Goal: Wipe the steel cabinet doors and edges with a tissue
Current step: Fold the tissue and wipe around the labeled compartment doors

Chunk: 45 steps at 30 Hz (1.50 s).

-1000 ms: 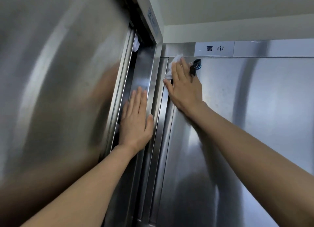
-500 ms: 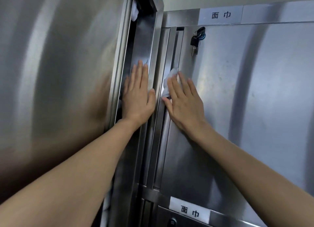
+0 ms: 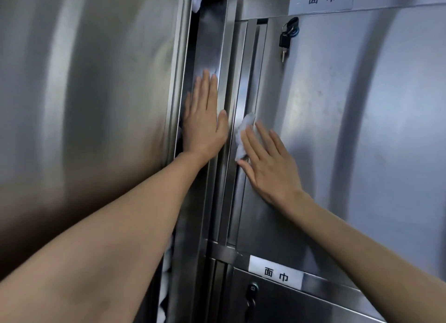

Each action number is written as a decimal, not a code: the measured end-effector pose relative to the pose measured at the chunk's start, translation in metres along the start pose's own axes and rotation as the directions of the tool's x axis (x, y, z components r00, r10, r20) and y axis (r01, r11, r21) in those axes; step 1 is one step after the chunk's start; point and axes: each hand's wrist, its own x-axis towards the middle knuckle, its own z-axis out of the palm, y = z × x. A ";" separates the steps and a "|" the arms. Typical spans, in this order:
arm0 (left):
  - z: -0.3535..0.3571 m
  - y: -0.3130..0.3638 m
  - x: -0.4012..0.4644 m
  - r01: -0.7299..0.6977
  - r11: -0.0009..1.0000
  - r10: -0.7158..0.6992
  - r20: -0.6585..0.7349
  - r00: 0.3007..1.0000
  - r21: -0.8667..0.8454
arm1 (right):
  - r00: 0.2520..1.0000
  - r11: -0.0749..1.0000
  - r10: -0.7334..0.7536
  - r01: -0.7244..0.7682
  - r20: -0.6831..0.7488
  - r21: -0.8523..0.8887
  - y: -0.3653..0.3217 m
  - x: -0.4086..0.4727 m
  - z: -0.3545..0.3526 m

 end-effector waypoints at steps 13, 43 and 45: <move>0.000 0.001 -0.001 -0.003 1.000 0.003 -0.002 1.000 0.028 | 0.999 1.000 -0.025 0.025 0.030 -0.015 -0.026 -0.049 0.013; -0.002 0.004 0.001 0.004 1.000 -0.004 -0.016 1.000 -0.011 | 0.967 0.949 0.154 -0.087 -0.204 0.303 -0.050 -0.042 0.006; -0.002 0.004 0.000 0.001 1.000 -0.002 -0.020 1.000 -0.014 | 0.935 0.944 0.158 -0.049 -0.317 0.326 -0.043 -0.035 0.011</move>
